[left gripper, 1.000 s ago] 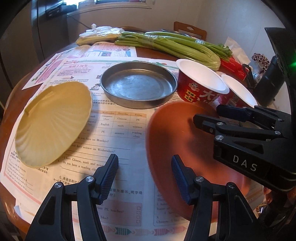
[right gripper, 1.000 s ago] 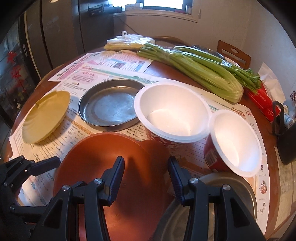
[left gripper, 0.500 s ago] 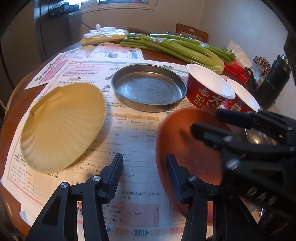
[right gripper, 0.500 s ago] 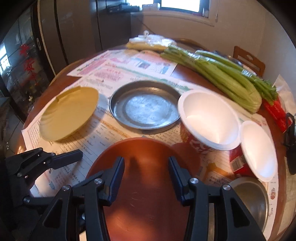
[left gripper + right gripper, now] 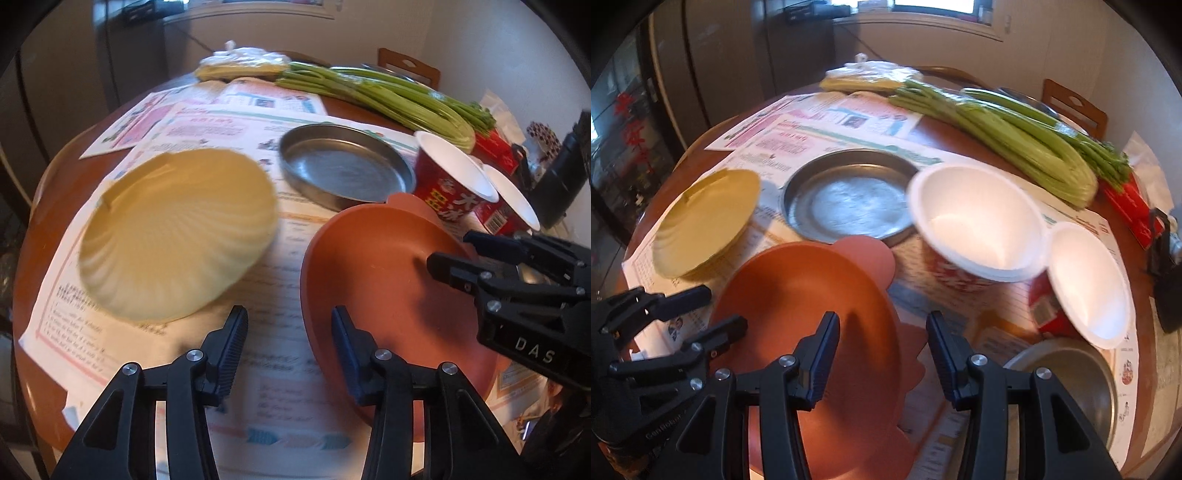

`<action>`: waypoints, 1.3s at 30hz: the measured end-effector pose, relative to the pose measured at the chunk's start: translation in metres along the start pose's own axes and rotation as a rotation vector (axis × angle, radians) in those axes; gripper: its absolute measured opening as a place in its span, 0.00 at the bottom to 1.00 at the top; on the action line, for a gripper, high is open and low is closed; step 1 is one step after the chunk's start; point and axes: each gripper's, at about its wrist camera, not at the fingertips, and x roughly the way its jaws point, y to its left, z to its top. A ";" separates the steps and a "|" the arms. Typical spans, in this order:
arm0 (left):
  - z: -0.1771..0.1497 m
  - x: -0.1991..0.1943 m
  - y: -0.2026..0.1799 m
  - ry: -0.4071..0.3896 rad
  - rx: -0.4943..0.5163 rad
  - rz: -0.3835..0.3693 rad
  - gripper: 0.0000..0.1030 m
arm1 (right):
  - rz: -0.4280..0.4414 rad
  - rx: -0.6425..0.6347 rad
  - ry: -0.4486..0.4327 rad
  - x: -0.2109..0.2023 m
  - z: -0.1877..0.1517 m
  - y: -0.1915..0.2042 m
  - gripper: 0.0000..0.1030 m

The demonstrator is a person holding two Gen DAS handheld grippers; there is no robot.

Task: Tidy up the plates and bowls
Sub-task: 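Reach the left gripper to the orange plate and grasp its rim, then lift the orange plate with the left gripper and carry it over the shell plate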

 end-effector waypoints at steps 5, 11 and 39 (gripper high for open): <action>-0.006 -0.006 0.018 -0.005 -0.039 0.004 0.47 | 0.037 -0.032 0.008 0.005 -0.001 0.018 0.48; -0.011 -0.018 0.033 -0.040 -0.088 -0.027 0.47 | 0.075 -0.047 0.023 0.008 -0.007 0.032 0.48; -0.029 -0.040 0.007 -0.073 -0.058 -0.072 0.45 | 0.138 -0.013 -0.060 -0.031 -0.049 0.031 0.46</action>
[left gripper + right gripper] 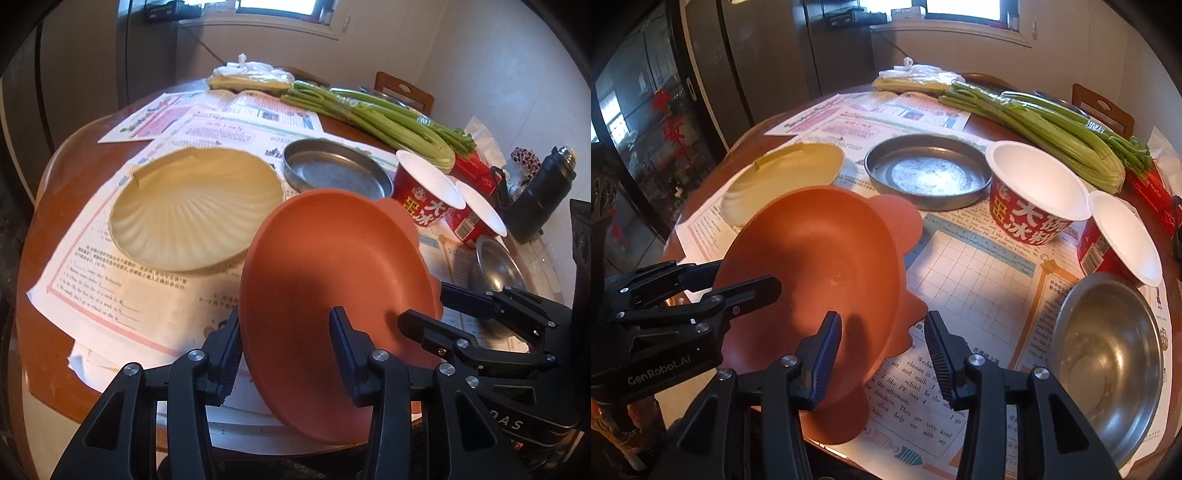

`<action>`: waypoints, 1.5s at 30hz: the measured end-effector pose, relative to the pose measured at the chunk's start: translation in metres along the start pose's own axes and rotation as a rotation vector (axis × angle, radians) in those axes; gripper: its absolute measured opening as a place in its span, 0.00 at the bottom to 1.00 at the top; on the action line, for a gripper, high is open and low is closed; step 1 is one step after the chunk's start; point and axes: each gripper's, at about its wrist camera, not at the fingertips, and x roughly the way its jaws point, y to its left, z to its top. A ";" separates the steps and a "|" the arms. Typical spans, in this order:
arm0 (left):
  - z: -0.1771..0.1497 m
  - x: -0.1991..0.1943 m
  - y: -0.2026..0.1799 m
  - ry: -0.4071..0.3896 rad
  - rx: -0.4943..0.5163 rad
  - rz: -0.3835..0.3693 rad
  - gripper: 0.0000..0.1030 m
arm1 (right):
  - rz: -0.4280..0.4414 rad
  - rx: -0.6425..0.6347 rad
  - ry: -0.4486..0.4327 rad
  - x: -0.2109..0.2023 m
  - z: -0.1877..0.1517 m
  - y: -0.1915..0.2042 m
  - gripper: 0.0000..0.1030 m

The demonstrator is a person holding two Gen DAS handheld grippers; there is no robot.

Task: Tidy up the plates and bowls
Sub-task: 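Lift the orange plate with the left gripper and carry it over the shell plate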

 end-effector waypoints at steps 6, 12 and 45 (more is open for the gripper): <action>0.010 -0.010 0.005 -0.030 -0.007 0.005 0.45 | 0.009 0.007 -0.033 -0.012 0.007 0.004 0.46; 0.019 -0.021 0.012 -0.059 -0.019 0.010 0.45 | 0.018 0.013 -0.061 -0.020 0.021 0.011 0.46; 0.103 0.010 0.120 -0.102 -0.135 0.094 0.46 | 0.070 0.078 -0.026 0.042 0.107 0.079 0.47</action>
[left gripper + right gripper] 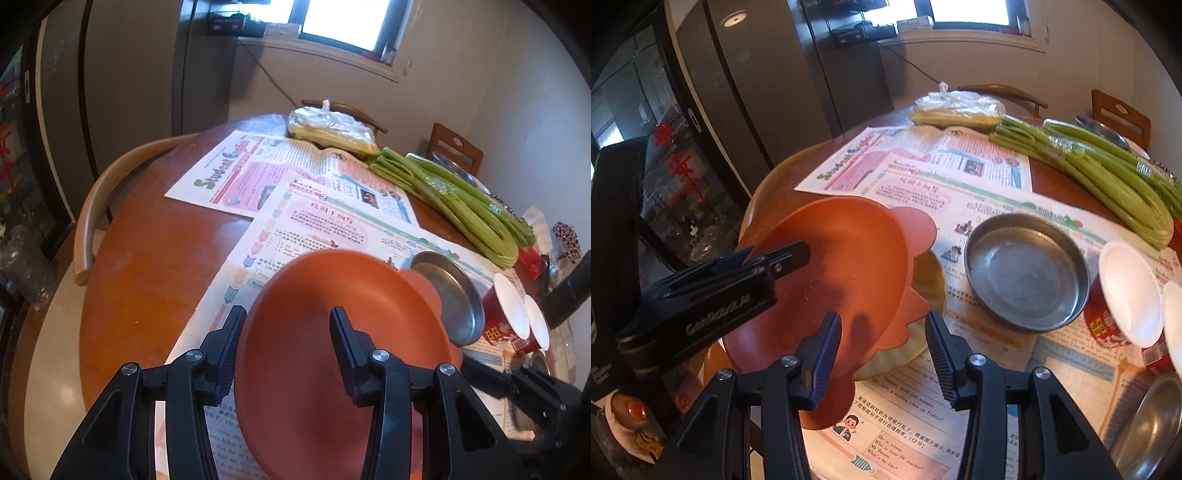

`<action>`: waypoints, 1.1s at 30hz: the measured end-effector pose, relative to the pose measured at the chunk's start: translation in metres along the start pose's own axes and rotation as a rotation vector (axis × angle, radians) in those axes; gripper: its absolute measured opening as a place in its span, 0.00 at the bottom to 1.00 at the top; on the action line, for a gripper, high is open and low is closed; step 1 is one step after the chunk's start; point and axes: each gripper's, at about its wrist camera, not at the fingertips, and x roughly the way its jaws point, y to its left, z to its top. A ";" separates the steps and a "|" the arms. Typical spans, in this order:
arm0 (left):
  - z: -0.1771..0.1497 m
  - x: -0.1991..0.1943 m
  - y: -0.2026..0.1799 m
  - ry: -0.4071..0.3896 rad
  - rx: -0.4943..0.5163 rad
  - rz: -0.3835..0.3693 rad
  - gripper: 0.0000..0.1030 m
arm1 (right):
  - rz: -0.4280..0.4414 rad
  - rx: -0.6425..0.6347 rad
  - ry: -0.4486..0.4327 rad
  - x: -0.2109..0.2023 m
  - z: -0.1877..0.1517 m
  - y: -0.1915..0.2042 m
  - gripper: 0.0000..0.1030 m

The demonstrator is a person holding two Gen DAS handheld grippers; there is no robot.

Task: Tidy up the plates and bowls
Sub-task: 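Lift the orange plate with the left gripper and carry it over the shell plate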

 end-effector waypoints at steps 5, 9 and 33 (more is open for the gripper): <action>0.001 0.013 -0.006 0.005 0.015 0.006 0.46 | -0.024 0.000 0.017 0.006 -0.008 0.000 0.47; 0.004 0.019 -0.012 0.002 0.033 0.016 0.46 | -0.039 0.015 0.025 0.008 -0.012 -0.004 0.47; 0.005 0.044 -0.018 0.008 0.031 0.041 0.46 | 0.024 0.061 0.070 0.019 -0.027 -0.003 0.49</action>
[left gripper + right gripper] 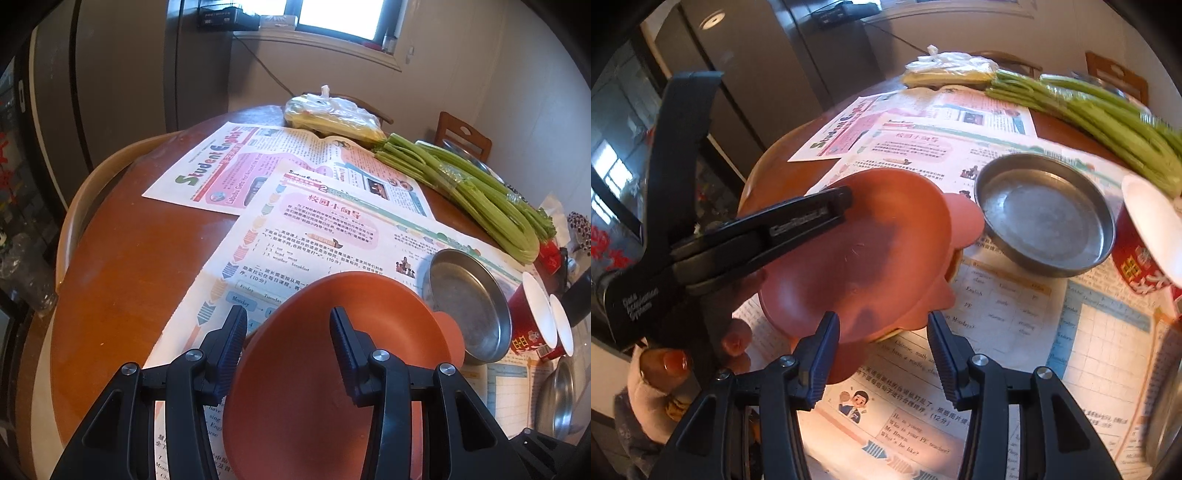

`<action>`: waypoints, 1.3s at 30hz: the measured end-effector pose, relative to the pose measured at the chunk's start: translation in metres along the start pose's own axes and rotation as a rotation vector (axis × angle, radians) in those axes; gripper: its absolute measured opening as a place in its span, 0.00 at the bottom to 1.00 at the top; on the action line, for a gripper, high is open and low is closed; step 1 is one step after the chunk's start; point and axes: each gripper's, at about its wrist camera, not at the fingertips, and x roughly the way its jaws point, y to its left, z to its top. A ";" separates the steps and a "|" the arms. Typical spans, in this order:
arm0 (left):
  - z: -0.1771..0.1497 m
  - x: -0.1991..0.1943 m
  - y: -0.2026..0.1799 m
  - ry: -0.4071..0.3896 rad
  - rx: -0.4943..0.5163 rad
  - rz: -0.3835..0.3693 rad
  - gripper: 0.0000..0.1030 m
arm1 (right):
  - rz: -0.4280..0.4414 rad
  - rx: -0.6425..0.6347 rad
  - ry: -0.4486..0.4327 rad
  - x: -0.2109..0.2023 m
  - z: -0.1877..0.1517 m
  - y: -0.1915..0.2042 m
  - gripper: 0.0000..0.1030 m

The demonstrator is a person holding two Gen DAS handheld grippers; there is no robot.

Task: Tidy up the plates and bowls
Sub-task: 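Lift the orange plate with the left gripper and carry it over the shell plate, then lower the orange plate onto the yellow shell plate and open the left gripper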

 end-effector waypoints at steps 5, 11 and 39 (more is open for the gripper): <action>0.001 0.003 -0.001 0.001 0.000 0.005 0.46 | 0.021 0.013 0.010 0.001 0.000 -0.004 0.49; 0.003 0.007 -0.001 0.008 0.013 0.002 0.46 | 0.035 0.010 0.008 -0.002 -0.002 -0.003 0.49; -0.013 0.008 0.008 0.090 0.062 0.017 0.48 | 0.096 0.002 0.012 -0.004 -0.007 0.000 0.49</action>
